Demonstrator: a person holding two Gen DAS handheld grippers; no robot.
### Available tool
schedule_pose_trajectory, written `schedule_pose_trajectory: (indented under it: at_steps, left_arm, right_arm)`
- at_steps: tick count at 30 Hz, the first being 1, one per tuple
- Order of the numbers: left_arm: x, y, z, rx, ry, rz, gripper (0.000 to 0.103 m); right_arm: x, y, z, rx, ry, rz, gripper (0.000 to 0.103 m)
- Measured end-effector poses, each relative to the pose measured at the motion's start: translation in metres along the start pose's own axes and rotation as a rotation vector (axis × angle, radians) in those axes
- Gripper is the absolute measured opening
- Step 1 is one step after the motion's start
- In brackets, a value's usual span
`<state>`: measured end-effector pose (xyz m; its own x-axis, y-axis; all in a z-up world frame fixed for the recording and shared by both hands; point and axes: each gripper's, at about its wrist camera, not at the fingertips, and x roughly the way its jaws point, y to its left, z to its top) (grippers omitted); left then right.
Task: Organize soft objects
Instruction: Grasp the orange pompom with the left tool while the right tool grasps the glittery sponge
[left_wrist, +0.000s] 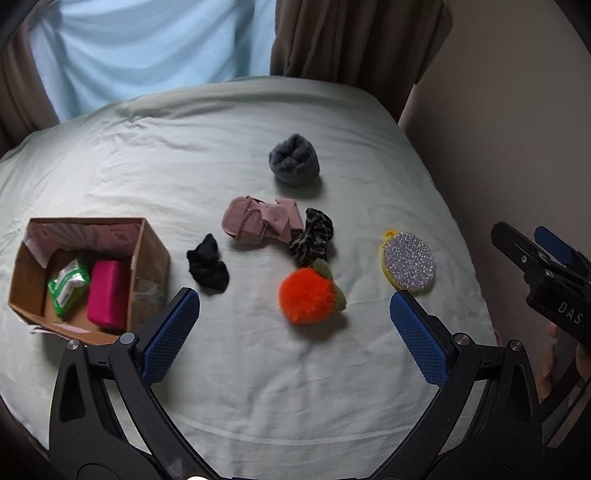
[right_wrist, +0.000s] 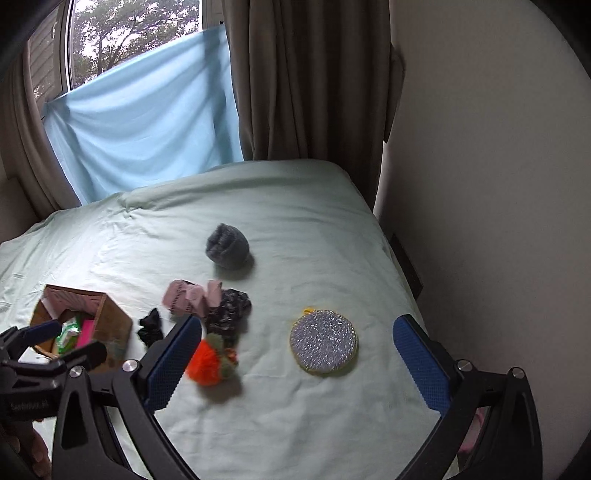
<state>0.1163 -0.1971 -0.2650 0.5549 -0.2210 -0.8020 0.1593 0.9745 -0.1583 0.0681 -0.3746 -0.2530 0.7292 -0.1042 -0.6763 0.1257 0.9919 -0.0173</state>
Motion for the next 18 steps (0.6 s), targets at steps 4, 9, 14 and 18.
schedule_pose_trajectory:
  at_steps: [4,9,14,18]
  left_arm:
    - [0.056,-0.014,-0.012,0.005,0.019,0.005,0.103]
    - [0.116,-0.022,-0.026,0.024,0.048,0.02,0.102]
    - [0.16,-0.019,-0.033,-0.002,0.073,0.038,0.102]
    - [0.188,-0.021,-0.04,-0.028,0.099,0.043,0.093]
  right_arm:
    - [0.057,-0.016,-0.01,-0.005,0.02,0.001,0.103]
    - [0.12,-0.026,-0.029,-0.033,0.041,0.011,0.103]
    - [0.16,-0.035,-0.044,-0.048,0.082,0.019,0.103]
    - [0.187,-0.04,-0.055,-0.053,0.126,0.013,0.103]
